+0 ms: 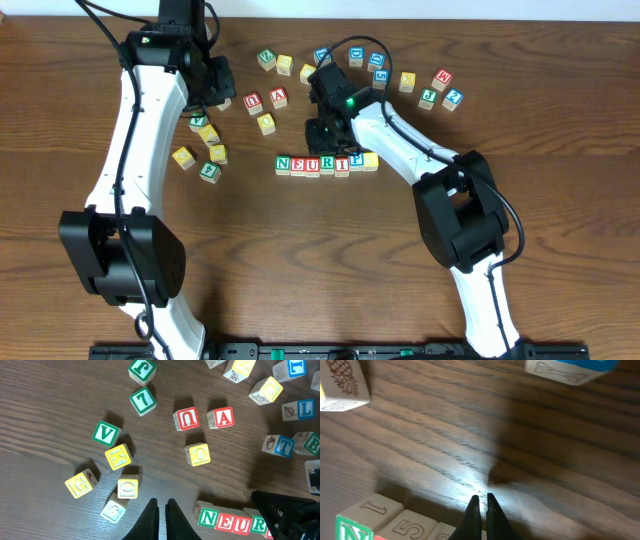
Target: Spell out NEURIPS
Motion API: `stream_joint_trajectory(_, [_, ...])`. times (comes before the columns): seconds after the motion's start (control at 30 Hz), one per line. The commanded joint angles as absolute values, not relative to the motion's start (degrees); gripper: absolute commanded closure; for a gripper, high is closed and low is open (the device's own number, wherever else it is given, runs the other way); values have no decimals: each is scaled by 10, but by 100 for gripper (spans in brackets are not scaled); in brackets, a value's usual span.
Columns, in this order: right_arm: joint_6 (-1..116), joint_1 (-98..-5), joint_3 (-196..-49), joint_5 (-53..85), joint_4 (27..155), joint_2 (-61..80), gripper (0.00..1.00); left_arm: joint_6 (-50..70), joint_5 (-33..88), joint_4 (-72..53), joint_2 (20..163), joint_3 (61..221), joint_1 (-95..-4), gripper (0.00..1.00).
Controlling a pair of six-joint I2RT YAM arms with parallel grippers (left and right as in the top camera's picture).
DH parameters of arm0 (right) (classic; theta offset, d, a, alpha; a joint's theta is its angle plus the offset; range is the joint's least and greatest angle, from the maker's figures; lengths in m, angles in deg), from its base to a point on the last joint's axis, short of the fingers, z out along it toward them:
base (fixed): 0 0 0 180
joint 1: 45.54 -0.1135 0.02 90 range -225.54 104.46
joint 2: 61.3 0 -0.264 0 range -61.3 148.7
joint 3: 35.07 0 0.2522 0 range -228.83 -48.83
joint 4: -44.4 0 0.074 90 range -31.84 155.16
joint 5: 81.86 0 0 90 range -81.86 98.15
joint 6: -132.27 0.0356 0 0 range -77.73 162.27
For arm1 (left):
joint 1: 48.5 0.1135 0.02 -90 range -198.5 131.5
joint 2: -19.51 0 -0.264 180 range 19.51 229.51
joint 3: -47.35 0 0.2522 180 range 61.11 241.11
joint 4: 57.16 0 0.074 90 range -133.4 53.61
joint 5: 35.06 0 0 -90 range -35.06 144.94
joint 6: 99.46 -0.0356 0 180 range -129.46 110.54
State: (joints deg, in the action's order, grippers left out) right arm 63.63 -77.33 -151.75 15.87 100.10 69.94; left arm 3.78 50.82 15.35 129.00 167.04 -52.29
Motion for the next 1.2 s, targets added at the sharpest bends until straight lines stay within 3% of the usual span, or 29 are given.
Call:
stream_joint_trajectory(0.0, [646, -775, -1521, 140, 1006, 701, 99, 31, 515, 157, 1289, 1673, -522, 92])
stream_joint_trajectory(1.17, [619, -787, -1521, 141, 1048, 701, 99, 31, 515, 157, 1289, 1672, -522, 93])
